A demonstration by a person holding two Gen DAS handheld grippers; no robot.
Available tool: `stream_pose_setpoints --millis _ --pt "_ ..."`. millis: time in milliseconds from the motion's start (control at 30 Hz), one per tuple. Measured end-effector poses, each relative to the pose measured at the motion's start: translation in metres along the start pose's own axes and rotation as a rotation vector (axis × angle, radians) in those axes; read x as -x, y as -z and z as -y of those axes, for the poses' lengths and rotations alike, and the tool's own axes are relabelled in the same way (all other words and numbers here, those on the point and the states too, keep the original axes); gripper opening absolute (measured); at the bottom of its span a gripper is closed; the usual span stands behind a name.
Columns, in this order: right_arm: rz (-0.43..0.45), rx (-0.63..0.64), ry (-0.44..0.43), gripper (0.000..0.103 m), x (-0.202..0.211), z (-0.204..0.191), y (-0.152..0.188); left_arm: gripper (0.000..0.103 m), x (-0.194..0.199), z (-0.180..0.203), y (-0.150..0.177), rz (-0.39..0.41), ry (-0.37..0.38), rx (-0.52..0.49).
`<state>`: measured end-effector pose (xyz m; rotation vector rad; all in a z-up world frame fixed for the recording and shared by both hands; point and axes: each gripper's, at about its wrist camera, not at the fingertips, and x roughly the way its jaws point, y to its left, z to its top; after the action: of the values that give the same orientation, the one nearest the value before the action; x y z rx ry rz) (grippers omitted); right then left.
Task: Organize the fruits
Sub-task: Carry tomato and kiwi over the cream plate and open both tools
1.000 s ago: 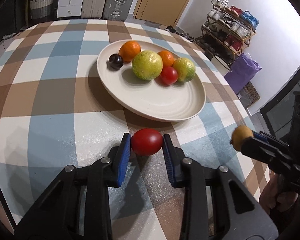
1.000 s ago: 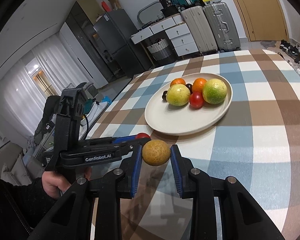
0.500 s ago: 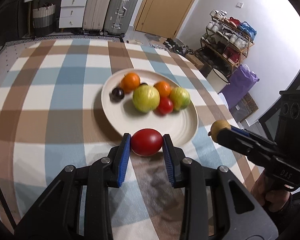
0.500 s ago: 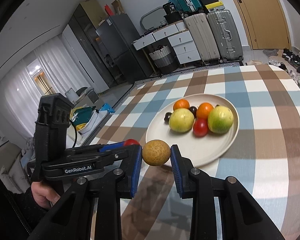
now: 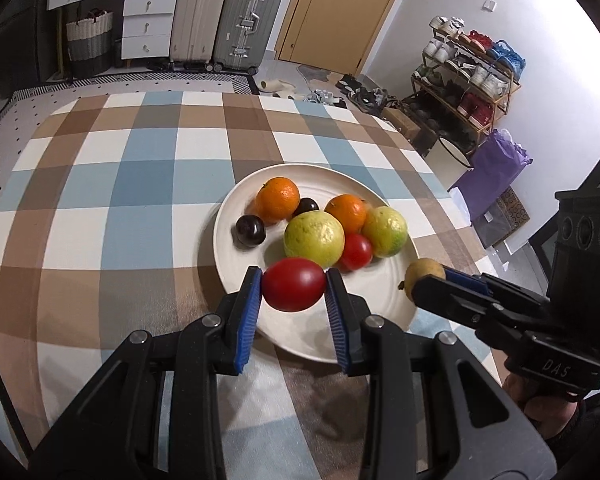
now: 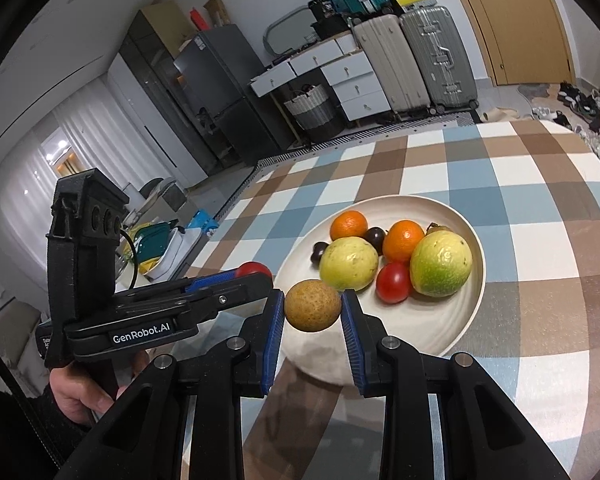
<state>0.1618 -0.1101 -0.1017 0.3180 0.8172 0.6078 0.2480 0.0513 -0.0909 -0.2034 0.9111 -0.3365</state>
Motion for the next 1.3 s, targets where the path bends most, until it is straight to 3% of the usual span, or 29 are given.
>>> stream_pose_setpoints --millis 533,1033,1067,1133,1300 --pt "-0.058 -0.020 0.041 0.029 -0.030 0.018 -0.003 0.029 -0.046 -0.020 -0.004 -0.058 -0.004 0.038" --pt "-0.037 0.010 0.048 0.030 -0.034 0.014 -0.003 0.029 -0.054 -0.016 -0.008 -0.061 -0.010 0.037" --pt "-0.035 0.014 0.047 0.033 -0.034 0.014 -0.003 0.029 -0.053 -0.016 -0.008 -0.063 -0.003 0.040" --pt "-0.023 0.018 0.049 0.050 -0.031 0.012 -0.003 0.030 -0.050 -0.015 -0.008 -0.063 -0.006 0.036" --pt "0.047 0.011 0.045 0.053 -0.014 0.010 -0.007 0.030 -0.032 -0.018 -0.009 -0.030 -0.020 0.050"
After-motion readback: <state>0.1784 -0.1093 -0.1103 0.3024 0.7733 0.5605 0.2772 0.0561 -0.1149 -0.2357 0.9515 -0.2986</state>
